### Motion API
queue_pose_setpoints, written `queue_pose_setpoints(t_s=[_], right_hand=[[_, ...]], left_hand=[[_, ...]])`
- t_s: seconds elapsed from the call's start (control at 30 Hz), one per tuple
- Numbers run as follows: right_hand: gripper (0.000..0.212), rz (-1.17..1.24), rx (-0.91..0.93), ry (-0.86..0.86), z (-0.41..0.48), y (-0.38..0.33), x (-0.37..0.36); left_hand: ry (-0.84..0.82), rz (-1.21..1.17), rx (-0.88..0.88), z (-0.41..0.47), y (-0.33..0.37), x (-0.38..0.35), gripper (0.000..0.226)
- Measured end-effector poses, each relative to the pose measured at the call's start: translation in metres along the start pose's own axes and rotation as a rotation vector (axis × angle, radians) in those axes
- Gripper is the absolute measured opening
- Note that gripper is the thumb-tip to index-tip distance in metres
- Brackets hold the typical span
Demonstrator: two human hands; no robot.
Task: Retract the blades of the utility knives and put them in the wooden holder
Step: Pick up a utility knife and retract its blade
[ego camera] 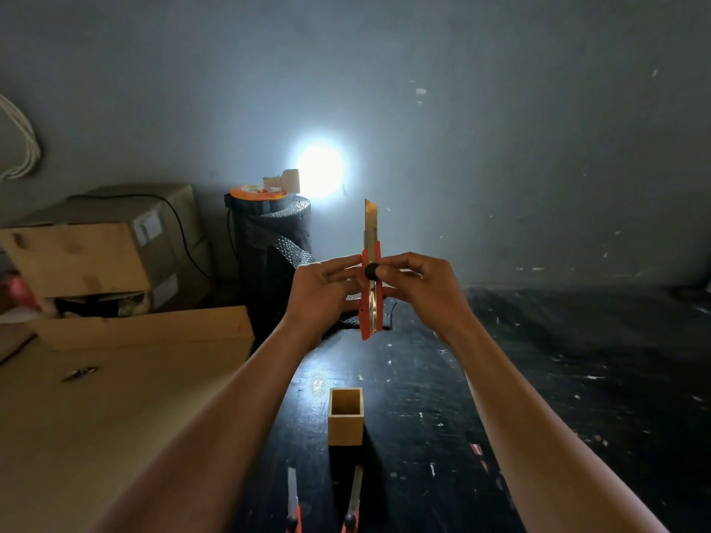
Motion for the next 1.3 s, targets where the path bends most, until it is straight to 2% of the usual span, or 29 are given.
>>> queue_pose_setpoints(t_s=[0.23, 0.63, 0.8, 0.93, 1.1, 1.2, 1.3], right_hand=[[0.006, -0.042, -0.049, -0.005, -0.017, 0.017, -0.001], [0.014, 0.04, -0.141, -0.038, -0.035, 0.034, -0.001], [0.013, -0.046, -0.098, -0.005, -0.031, 0.028, -0.002], [0.022, -0.104, -0.041, 0.037, -0.027, 0.018, -0.006], [0.011, -0.156, -0.022, 0.003, -0.02, 0.01, -0.004], [0.016, -0.153, 0.005, -0.033, -0.018, 0.006, -0.001], [0.021, -0.132, -0.01, 0.017, -0.014, 0.006, -0.001]], left_hand=[[0.033, 0.044, 0.042, 0.006, 0.004, 0.0, 0.04], [0.058, 0.076, 0.048, 0.005, 0.003, -0.004, 0.045], [0.075, 0.104, 0.032, 0.009, 0.007, -0.004, 0.043], [0.081, 0.093, 0.023, 0.012, 0.016, -0.008, 0.041], [0.066, 0.108, -0.004, 0.014, 0.027, -0.009, 0.04], [0.065, 0.126, -0.018, 0.014, 0.032, -0.01, 0.039], [0.075, 0.14, -0.033, 0.017, 0.033, -0.011, 0.039]])
Point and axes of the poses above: each hand's wrist, its own z-axis towards the middle knuckle, its own x-axis out of the back of the hand, y = z × x, the point moved 1 cm from there along z, towards the middle knuckle, and after that the axes turned 5 degrees about -x, right-handed, at the moved point
